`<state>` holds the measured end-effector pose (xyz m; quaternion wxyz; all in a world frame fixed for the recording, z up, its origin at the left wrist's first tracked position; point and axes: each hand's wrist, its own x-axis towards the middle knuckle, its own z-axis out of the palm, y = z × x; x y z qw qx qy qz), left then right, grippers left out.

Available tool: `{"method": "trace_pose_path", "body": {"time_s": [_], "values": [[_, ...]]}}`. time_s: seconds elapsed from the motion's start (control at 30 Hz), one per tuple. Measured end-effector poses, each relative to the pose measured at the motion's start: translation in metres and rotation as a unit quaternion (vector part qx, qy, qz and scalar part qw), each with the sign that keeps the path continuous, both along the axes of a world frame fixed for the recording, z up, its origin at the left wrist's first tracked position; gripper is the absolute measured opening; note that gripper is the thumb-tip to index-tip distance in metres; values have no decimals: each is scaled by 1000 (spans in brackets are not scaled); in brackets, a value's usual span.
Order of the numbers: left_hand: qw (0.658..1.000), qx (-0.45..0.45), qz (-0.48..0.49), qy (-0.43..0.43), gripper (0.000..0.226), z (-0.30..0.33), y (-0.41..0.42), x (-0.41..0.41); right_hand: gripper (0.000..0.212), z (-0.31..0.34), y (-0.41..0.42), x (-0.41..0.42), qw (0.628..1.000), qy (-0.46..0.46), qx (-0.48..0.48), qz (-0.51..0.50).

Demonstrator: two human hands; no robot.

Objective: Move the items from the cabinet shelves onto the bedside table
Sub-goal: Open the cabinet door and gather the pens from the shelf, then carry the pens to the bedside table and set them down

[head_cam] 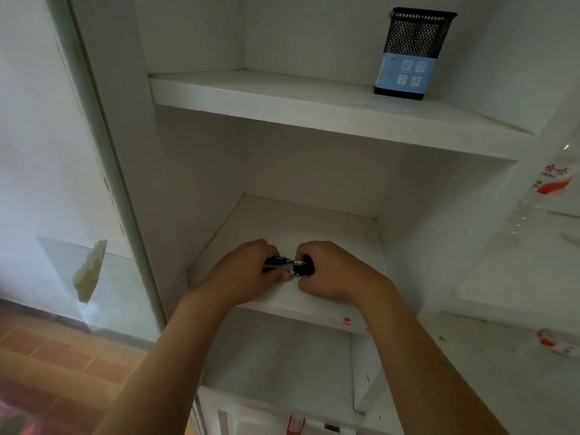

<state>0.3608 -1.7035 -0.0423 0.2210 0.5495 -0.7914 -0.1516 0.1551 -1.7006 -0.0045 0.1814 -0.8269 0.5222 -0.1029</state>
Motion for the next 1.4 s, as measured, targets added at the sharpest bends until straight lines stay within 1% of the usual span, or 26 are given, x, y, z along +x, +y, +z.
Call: {"method": "trace_pose_path", "body": {"time_s": [0.1,0.2,0.37,0.47,0.53,0.6,0.73,0.8,0.9,1.0,1.1,1.17,1.23,1.33,1.4], "values": [[1000,-9,-6,6,24,-2,0,-5,15,1,4,-2,1000,5,4,-7],[999,-17,-13,24,19,-4,2,-7,16,1,8,-5,1000,-13,10,-12],[998,11,-21,56,8,-3,7,-7,12,6,17,-10,999,-26,18,-15],[997,26,-45,61,17,3,16,-8,12,9,25,-14,999,-43,29,-8],[995,48,-54,76,13,8,27,-9,12,12,31,-18,998,-52,35,10],[993,60,-56,83,6,12,43,-10,7,13,40,-21,995,-78,54,38],[993,67,-31,92,19,20,85,-12,9,12,55,-32,987,-90,64,114],[991,80,-17,105,26,20,110,-15,13,11,64,-37,981,-91,87,150],[987,101,6,123,35,20,154,-26,21,11,82,-47,965,-89,131,210],[984,109,33,137,30,15,200,-42,19,4,104,-56,945,-91,158,272],[976,122,86,161,39,0,247,-59,15,-14,128,-64,926,-82,184,319],[966,132,122,186,45,-16,279,-71,12,-30,142,-68,907,-84,219,349],[953,145,158,212,45,-31,311,-83,11,-48,156,-69,889,-77,255,372],[934,170,220,224,44,-50,361,-98,15,-73,184,-68,863,-36,279,419],[921,193,259,219,44,-57,392,-103,12,-84,204,-65,842,-7,299,448]]}}
